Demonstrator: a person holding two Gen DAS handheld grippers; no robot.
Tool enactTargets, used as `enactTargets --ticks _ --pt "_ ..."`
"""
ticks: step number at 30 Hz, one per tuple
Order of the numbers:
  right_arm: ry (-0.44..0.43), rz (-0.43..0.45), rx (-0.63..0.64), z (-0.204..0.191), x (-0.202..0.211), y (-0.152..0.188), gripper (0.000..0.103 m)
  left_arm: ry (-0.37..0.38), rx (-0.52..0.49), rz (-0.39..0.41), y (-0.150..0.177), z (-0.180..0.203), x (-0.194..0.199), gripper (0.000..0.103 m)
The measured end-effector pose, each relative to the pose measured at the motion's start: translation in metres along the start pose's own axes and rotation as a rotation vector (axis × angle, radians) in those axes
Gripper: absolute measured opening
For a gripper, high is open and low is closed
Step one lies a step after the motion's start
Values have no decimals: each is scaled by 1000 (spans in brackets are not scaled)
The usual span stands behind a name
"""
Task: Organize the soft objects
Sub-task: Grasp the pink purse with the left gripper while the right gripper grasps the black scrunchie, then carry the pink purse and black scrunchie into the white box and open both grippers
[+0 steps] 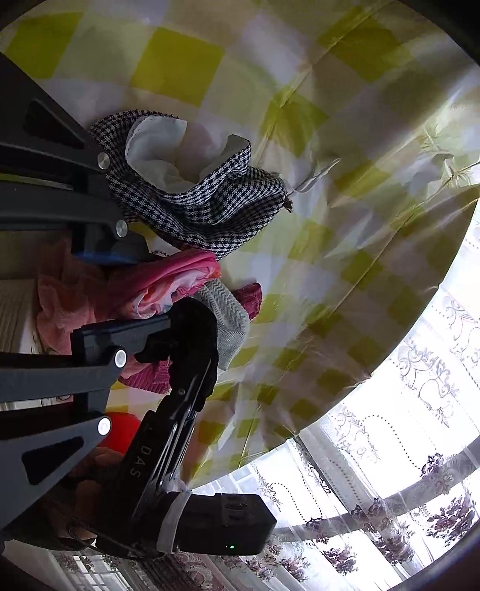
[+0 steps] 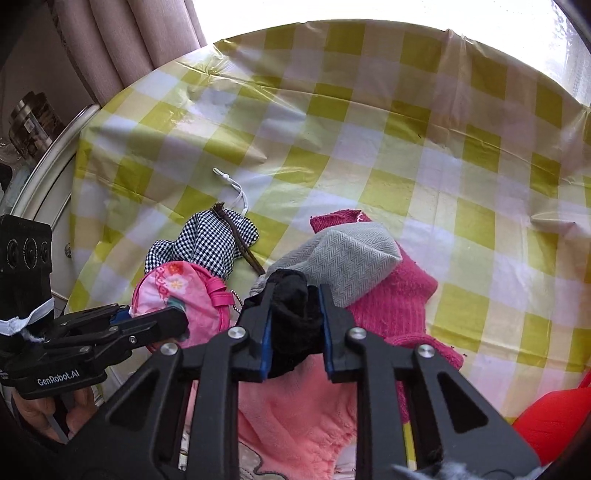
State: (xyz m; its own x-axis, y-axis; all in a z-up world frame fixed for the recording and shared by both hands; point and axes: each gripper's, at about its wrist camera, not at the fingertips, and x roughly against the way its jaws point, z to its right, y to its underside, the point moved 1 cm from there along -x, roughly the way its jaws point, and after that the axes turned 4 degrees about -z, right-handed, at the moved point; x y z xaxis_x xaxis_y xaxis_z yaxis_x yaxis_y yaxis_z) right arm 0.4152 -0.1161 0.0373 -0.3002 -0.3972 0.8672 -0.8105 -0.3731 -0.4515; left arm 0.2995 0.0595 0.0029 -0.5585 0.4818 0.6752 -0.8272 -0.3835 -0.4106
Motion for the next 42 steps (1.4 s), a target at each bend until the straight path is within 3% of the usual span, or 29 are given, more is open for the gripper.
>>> enactTargets --ticks 11,20,31,42 --pt "89 210 -43 7 76 23 24 -20 -66 155 2 28 43 24" --pt "167 312 -87 20 133 69 24 -3 -141 210 23 64 65 24" --pt "229 354 -174 42 180 146 24 51 -230 201 68 117 76 24" --pt "314 332 -301 80 209 222 24 80 -311 92 129 162 54 24"
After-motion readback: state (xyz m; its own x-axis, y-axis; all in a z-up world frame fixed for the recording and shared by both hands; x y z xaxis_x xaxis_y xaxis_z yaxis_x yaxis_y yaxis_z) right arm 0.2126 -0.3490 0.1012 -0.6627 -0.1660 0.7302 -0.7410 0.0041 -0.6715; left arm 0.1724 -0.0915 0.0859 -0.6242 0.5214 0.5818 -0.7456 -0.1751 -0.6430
